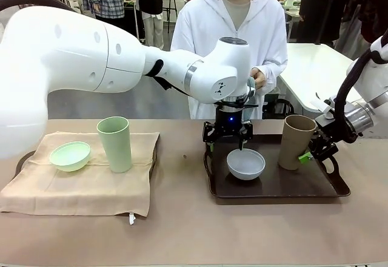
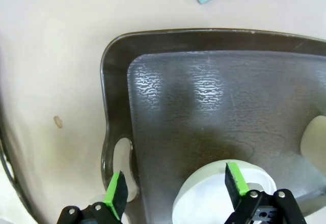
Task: Set up a tray with a mat and arrange the tableware.
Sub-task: Pick up the Picnic Bowl and Reusable plastic cup from the Handle tray in front of the human's position and hold them in the air.
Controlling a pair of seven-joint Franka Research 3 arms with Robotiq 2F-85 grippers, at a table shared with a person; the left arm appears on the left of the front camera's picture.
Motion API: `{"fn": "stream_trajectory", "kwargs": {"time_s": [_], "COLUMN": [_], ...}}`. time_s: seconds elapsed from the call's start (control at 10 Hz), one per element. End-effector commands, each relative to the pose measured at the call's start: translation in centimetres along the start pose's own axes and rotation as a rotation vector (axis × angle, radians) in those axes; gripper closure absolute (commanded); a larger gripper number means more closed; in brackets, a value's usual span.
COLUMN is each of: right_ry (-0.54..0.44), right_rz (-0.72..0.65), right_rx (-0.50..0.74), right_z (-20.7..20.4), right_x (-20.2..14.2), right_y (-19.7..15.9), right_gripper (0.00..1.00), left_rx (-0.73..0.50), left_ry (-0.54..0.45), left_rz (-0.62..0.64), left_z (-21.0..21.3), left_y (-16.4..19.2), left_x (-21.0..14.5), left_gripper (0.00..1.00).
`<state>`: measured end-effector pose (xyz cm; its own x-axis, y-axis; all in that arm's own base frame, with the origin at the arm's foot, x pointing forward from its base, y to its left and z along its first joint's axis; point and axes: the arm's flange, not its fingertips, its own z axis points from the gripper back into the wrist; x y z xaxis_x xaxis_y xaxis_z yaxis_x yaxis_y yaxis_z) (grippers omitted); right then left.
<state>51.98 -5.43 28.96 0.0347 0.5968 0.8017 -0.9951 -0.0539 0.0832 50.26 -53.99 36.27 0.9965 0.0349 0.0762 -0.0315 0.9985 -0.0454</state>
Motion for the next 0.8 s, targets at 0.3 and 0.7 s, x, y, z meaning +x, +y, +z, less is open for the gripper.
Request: {"fn": "stream_trajectory", "kwargs": {"time_s": [0.3, 0.7], "right_ry": [-0.048, -0.057], "right_rz": [0.038, 0.042], "right_rx": [0.029, 0.038], "right_z": [-0.86, -0.92], "right_x": [0.25, 0.29], "right_y": [-0.70, -0.76], "right_gripper": [0.00, 0.00], "left_rx": [-0.003, 0.009], "left_ry": [0.083, 0.127], "left_rz": [0.010, -0.030], "left_z": [0.06, -0.58], "left_y": [-0.22, -0.46], "left_x": [-0.97, -1.44], "left_gripper": [0.00, 0.00]}}
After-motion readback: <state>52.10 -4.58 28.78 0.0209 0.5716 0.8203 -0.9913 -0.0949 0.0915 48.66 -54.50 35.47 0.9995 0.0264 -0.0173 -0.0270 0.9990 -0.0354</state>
